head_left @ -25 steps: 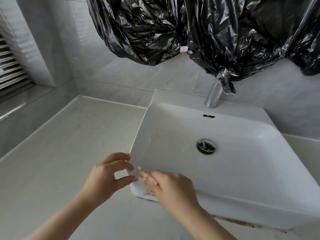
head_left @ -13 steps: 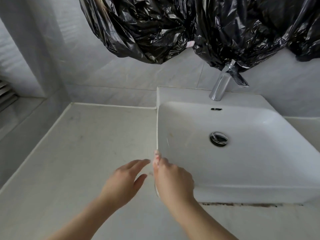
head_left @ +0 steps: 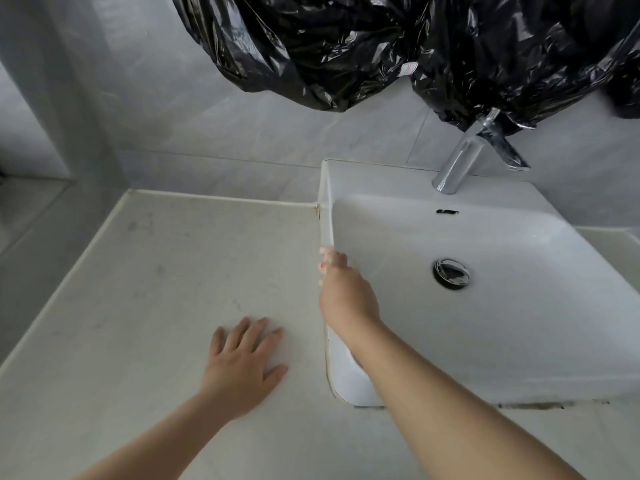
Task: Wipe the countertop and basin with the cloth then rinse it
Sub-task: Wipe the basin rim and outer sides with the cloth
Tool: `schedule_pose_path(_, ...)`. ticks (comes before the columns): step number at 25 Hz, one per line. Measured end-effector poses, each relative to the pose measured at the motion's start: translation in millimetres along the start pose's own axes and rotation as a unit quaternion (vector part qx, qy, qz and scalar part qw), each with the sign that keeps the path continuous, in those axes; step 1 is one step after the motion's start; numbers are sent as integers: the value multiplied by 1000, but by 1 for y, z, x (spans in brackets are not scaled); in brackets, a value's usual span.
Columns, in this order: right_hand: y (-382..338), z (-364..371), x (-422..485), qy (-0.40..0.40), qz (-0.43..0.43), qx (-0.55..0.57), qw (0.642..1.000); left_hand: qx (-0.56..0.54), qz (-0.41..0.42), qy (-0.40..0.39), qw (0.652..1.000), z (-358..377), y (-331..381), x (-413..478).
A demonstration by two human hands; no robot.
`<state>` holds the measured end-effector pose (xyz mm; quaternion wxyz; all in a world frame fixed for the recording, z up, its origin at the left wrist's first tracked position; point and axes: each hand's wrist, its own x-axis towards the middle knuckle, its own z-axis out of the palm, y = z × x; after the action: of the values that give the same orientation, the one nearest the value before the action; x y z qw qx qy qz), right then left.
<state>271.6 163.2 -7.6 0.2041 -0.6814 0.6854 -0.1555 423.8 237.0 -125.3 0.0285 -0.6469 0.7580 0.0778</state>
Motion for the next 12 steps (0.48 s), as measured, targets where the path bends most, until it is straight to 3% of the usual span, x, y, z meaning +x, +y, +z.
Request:
schedule_pose_path(2,-9,1,17,27,21,-6,999,-9,17,29,999,0,-4,2)
schedule_pose_path(5,6,5,-10,10,-70,6,997,-33,34,73,996,0,-16,21)
schedule_pose_path(7,13,4,-10,10,-96,-30,995,-48,22,57,997,-5,-22,43)
schedule_pose_path(12,-7,12,92,46,-58,-46,996,-33,-1,8,999,-21,-46,97)
